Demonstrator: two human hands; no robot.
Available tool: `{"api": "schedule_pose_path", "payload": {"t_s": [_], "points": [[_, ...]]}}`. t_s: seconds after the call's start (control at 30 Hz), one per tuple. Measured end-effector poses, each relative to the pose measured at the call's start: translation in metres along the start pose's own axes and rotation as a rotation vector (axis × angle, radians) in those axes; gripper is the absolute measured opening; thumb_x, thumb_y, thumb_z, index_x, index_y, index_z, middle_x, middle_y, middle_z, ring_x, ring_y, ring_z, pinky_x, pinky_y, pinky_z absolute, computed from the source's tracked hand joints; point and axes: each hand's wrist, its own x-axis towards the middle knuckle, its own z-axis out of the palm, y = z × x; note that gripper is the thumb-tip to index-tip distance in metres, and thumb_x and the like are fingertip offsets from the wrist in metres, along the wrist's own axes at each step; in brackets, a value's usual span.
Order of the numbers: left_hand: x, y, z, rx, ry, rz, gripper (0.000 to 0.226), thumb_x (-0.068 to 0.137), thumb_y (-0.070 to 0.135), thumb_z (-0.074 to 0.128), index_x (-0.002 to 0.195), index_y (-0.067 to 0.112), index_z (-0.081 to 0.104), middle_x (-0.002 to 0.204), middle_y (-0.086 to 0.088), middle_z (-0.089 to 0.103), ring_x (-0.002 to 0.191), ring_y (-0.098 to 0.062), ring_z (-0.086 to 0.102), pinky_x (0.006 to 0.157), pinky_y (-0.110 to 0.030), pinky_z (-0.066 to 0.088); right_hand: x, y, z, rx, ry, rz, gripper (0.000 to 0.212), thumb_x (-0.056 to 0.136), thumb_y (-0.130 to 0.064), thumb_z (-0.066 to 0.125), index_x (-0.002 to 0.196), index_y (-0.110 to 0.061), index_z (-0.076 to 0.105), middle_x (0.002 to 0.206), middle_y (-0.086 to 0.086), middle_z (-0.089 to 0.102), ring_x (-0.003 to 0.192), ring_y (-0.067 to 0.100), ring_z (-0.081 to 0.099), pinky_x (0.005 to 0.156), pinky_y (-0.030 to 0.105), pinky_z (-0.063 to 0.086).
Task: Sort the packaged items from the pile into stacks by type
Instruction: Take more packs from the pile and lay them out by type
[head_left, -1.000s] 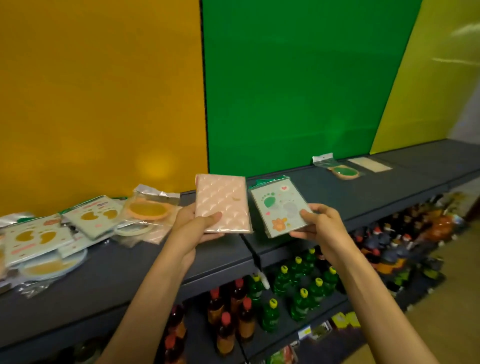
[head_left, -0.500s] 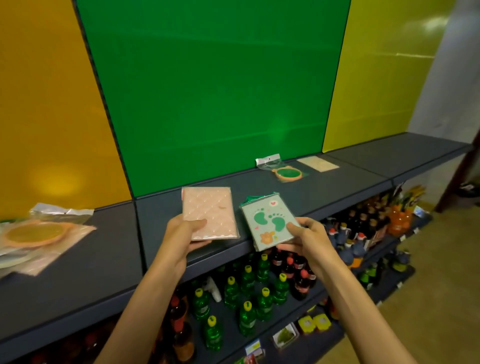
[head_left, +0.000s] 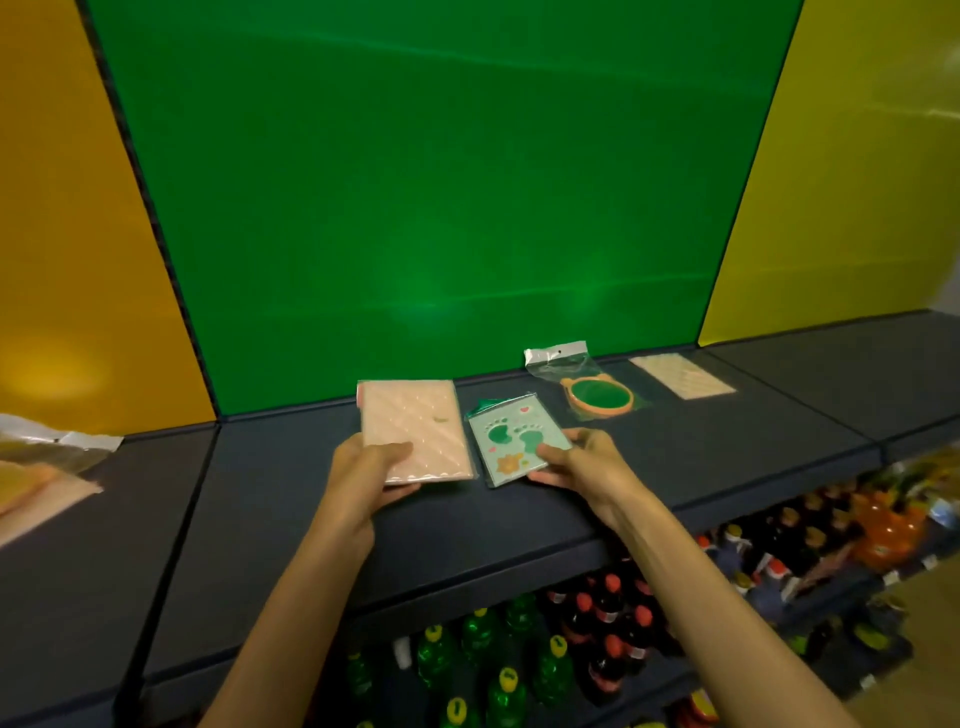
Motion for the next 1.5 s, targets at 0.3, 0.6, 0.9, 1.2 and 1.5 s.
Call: {"api": "schedule_pose_path", "payload": {"t_s": [0.3,0.6,0.9,1.2,1.5], "points": [[0.028,0.004,0.004,0.021,0.112,0.028,0.030,0.091,0.003,0.061,0.120,0.009,0.058,0.105,-0.007,0.069,0.092,-0.021,0.067,0.061,-0.026,0.054,0.061,-0.009,0.003,-0.823,-0.013,-0.219,0.068,0.065,-0.031,0.092,0.117,-0.010,0.053,0.114,0.005,0.064,0.103,0.022,0.061,0.080,0.034,0.053],[0.035,0.003,0.028,0.037,0.141,0.045,0.029,0.091,0.002,0.060,0.118,0.010,0.057,0.102,-0.006,0.069,0.095,-0.024,0.066,0.068,-0.030,0.054,0.078,-0.004,-0.001,-1.449,-0.023,-0.487,0.081,0.080,-0.075,0.056,0.119,-0.005,0.059,0.120,0.014,0.054,0.110,0.032,0.054,0.087,0.040,0.046],[0.050,-0.004,0.129,0.003,0.164,0.059,0.018,0.099,0.012,0.051,0.115,0.011,0.057,0.100,-0.007,0.069,0.088,-0.022,0.065,0.063,-0.032,0.053,0.104,-0.051,-0.086,-1.295,0.029,-0.760,0.043,0.095,-0.049,0.053,0.121,-0.016,0.063,0.118,0.008,0.056,0.114,0.028,0.052,0.095,0.043,0.044],[0.072,-0.028,0.301,0.005,0.007,-0.032,0.020,0.092,0.006,0.062,0.111,0.007,0.060,0.105,-0.012,0.072,0.088,-0.020,0.068,0.071,-0.032,0.059,0.162,-0.101,-0.247,-1.381,0.110,-0.701,0.042,0.099,-0.047,0.046,0.127,-0.020,0.061,0.126,0.007,0.059,0.116,0.027,0.055,0.092,0.041,0.045],[0.092,-0.063,0.441,0.026,-0.012,-0.149,0.011,0.094,0.001,0.059,0.091,0.011,0.054,0.096,-0.011,0.067,0.074,-0.016,0.064,0.055,-0.026,0.058,0.186,-0.114,-0.357,-1.384,0.095,-0.584,0.037,0.100,-0.049,0.044,0.119,-0.023,0.063,0.120,0.004,0.059,0.108,0.025,0.059,0.090,0.040,0.046]]}}
